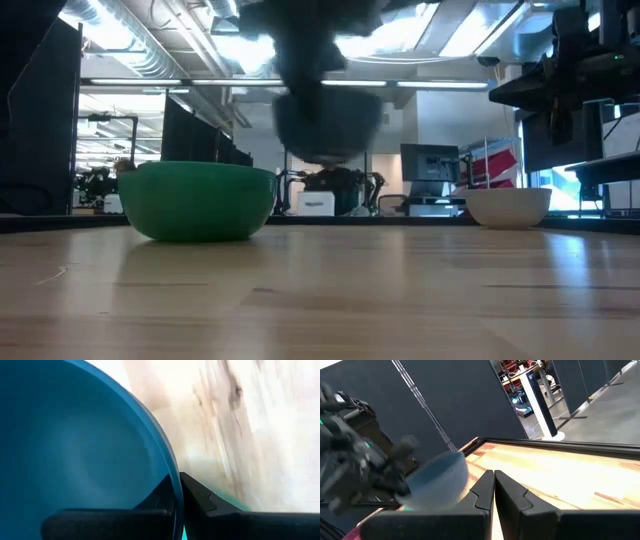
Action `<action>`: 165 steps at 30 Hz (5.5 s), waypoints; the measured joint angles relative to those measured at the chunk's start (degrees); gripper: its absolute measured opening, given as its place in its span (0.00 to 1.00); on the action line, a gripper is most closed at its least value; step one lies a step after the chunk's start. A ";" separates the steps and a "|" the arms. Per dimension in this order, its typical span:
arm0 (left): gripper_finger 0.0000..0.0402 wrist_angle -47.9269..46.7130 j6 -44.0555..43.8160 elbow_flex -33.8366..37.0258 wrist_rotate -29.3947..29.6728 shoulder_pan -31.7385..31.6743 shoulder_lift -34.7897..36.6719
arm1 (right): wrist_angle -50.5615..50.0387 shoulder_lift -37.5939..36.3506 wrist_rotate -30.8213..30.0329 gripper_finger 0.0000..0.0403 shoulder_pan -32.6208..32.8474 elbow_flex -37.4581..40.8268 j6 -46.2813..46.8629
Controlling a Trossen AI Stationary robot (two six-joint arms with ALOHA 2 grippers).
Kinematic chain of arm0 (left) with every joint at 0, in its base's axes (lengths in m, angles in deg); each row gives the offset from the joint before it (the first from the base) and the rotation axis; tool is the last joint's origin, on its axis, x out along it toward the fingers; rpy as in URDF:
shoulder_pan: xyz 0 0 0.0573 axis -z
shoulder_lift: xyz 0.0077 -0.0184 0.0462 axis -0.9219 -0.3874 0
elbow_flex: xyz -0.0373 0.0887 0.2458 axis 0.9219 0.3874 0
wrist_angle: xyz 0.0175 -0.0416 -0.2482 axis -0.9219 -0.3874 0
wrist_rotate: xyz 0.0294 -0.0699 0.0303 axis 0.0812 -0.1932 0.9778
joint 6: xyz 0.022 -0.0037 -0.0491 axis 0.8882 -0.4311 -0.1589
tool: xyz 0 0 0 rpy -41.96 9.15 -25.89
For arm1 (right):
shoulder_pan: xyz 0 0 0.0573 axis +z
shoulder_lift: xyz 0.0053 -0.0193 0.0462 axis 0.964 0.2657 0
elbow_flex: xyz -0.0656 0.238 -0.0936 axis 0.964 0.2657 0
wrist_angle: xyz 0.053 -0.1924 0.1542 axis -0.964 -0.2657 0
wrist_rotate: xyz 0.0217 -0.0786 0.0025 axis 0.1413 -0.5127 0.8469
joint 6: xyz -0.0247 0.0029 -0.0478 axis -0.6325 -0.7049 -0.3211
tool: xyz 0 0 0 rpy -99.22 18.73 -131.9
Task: Nest bowls inside each other
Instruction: Stack the blue bowl on top of the green bowl, then stack the white bowl on top of the blue bowl
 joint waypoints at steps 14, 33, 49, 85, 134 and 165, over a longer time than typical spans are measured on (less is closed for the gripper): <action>0.00 6.34 -21.81 17.54 -3.17 5.03 11.45 | 0.05 -0.01 0.61 0.00 0.02 -0.02 -0.10; 0.01 22.05 -32.11 36.46 -6.84 6.87 18.24 | 0.12 -0.02 1.51 0.00 0.02 -0.07 0.07; 0.26 20.87 -29.13 27.11 -5.96 5.90 18.71 | 0.26 -0.02 1.51 0.00 0.01 -0.15 0.21; 0.31 33.29 5.33 36.00 -16.49 -22.20 23.44 | -58.36 53.84 8.25 0.01 -31.87 -59.25 -24.32; 0.21 30.24 5.21 47.25 -16.17 -36.56 49.77 | -57.31 89.74 27.06 0.05 -44.32 -57.17 -32.85; 0.00 15.83 -11.06 47.23 -15.65 -39.75 49.97 | -58.33 97.27 33.30 0.00 -5.59 -95.17 -30.19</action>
